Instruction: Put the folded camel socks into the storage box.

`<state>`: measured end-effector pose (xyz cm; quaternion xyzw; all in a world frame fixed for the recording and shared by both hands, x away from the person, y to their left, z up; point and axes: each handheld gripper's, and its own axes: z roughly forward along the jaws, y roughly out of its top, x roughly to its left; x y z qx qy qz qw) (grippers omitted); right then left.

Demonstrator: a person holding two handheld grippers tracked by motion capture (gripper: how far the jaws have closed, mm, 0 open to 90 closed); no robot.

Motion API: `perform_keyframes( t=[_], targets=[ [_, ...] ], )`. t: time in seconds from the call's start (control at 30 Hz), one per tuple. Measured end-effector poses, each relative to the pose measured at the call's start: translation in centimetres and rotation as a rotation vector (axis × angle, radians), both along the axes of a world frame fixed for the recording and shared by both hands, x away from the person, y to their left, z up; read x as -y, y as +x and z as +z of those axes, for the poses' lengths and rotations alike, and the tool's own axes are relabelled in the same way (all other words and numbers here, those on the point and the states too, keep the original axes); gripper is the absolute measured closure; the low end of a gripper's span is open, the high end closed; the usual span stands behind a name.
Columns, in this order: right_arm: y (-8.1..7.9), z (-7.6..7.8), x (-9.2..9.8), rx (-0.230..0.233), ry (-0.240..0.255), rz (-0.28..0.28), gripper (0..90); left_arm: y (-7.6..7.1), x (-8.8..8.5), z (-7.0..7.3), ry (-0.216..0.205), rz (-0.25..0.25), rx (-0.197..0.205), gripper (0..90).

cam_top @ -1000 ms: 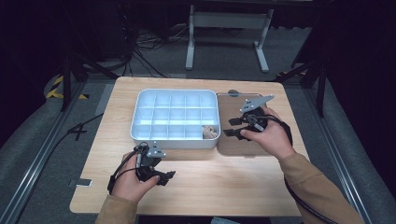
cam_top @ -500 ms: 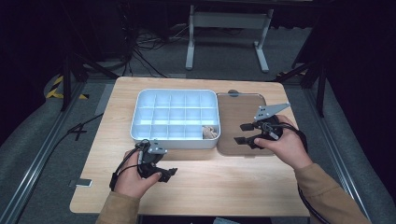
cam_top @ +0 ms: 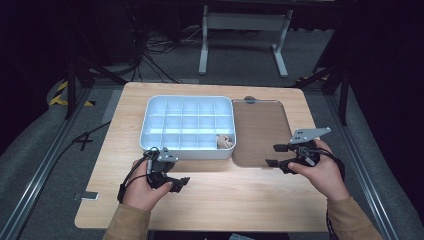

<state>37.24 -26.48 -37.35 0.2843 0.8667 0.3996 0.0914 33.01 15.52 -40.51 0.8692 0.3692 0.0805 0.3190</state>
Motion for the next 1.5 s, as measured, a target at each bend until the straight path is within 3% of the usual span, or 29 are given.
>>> perform_keyframes(
  t=[0.13,0.27,0.6,0.87,1.0,1.1,1.5],
  targets=[
    [0.0,-0.6,0.3,0.005,-0.034,-0.003,36.4,0.0,-0.2,0.2,0.013,-0.004,-0.004,26.6],
    [0.1,-1.6,0.8,0.005,-0.015,-0.011,36.2,0.0,-0.3,0.0,0.016,0.009,0.000,26.4],
    [0.3,-5.6,2.0,-0.017,-0.064,-0.048,36.1,0.4,-0.6,-1.0,0.049,0.008,-0.035,24.8],
    [-0.5,-7.3,2.4,-0.024,-0.050,-0.047,36.5,0.5,-0.8,-1.4,0.054,0.020,-0.055,24.1],
    [-1.0,-8.0,2.3,0.008,-0.001,-0.012,39.0,0.6,-0.7,-1.4,0.056,0.004,-0.055,23.9],
    [-1.3,-8.6,2.2,-0.001,0.009,0.012,39.0,0.6,-0.7,-1.4,0.053,0.007,-0.059,23.8],
    [-1.9,-10.2,1.5,0.016,-0.044,0.084,37.1,0.6,-0.5,-2.0,0.073,-0.039,-0.079,22.2]
  ],
)
